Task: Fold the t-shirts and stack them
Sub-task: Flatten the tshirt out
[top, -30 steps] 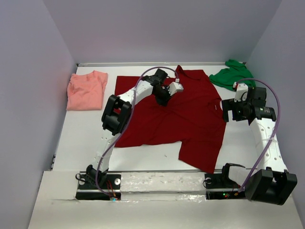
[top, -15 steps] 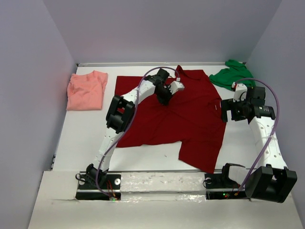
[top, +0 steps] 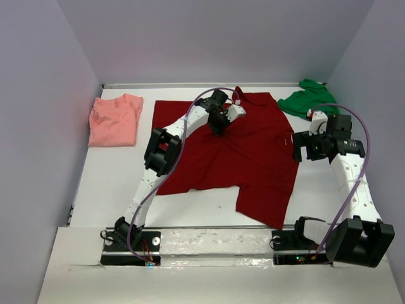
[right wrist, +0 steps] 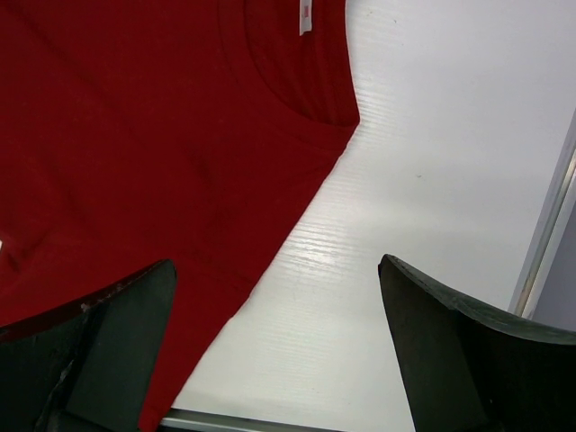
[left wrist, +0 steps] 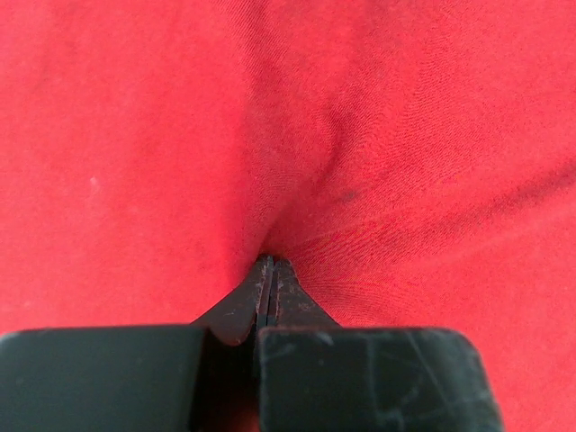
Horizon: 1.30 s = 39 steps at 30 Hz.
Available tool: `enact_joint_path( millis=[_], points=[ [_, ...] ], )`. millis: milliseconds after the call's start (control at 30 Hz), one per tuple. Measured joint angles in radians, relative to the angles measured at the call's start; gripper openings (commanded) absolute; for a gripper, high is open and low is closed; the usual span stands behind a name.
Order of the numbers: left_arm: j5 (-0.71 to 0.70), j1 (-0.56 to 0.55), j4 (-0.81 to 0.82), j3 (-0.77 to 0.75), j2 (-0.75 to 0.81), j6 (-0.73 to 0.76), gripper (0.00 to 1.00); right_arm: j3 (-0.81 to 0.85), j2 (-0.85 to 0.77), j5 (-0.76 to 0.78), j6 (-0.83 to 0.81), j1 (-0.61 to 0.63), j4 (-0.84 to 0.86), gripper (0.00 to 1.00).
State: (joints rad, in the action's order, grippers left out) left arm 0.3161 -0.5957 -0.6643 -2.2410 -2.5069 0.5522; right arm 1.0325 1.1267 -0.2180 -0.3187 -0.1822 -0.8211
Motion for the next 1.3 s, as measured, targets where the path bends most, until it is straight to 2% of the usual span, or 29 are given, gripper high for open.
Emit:
enact_joint_path(
  millis=[633, 1100, 1133, 1200, 1233, 1300],
  points=[
    [-0.13, 0.0, 0.038, -0.013, -0.011, -0.026, 0.0, 0.0, 0.062, -0.046, 0.0, 0.0, 0.0, 1.0],
    [-0.192, 0.0, 0.055, -0.111, -0.072, -0.046, 0.0, 0.0, 0.067, -0.08, 0.0, 0.0, 0.0, 1.0],
    [-0.193, 0.0, 0.055, -0.116, -0.075, -0.049, 0.01, 0.0, 0.067, -0.082, 0.0, 0.0, 0.0, 1.0],
    [-0.193, 0.0, 0.055, -0.116, -0.076, -0.056, 0.11, 0.0, 0.067, -0.085, 0.0, 0.0, -0.001, 1.0],
    [-0.19, 0.0, 0.06, -0.109, -0.073, -0.062, 0.33, 0.0, 0.067, -0.087, -0.001, 0.0, -0.001, 1.0],
    [-0.189, 0.0, 0.083, -0.068, -0.051, -0.073, 0.49, 0.0, 0.067, -0.09, -0.005, 0.0, -0.001, 1.0]
  ],
)
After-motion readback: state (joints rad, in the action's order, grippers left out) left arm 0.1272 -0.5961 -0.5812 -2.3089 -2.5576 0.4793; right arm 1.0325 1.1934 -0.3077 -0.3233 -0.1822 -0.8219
